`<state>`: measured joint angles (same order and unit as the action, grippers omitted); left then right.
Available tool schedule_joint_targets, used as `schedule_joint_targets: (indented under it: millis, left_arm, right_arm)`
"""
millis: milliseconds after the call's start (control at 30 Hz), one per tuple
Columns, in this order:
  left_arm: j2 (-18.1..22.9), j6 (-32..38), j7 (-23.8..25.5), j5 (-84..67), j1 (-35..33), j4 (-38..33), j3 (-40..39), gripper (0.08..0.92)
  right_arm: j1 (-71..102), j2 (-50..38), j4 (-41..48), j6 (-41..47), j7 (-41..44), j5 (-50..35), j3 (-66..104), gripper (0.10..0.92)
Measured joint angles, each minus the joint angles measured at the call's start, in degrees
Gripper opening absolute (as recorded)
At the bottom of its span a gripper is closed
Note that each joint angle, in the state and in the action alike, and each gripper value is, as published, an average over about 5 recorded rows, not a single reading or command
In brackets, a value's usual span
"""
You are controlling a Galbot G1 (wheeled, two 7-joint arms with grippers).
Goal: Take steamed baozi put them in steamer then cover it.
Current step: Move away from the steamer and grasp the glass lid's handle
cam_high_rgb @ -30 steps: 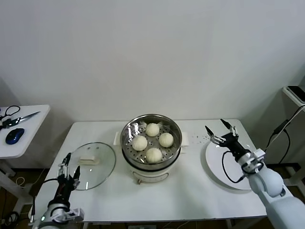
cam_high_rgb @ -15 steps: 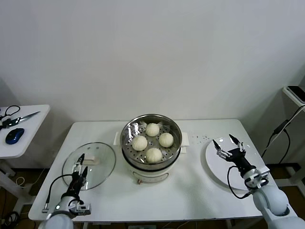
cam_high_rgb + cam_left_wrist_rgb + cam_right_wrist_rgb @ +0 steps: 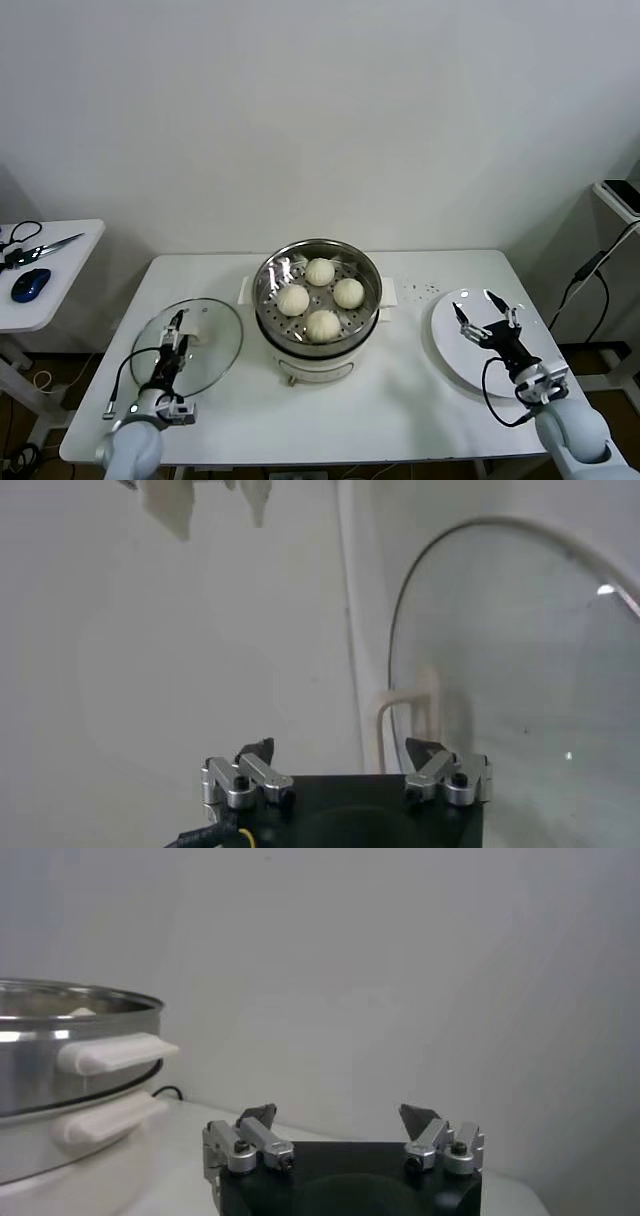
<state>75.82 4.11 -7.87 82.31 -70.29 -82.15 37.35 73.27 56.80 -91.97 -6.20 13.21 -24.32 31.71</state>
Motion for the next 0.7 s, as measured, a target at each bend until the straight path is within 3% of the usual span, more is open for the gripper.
schedule_joint_targets:
  millis: [367,700]
  left_arm:
    - [-1.3,0.1,-0.5,-1.0,3.9,3.6,-1.2,0.807]
    - [-1.4,0.9,0.0,-2.1,4.9,5.6,-1.3,0.515]
  right_arm:
    - [0.2,1.3,0.9,-0.6,0.8,2.6,0.1,0.823]
    - [0.1,2.0,1.4,-0.9,1.1,4.0,0.6,0.823]
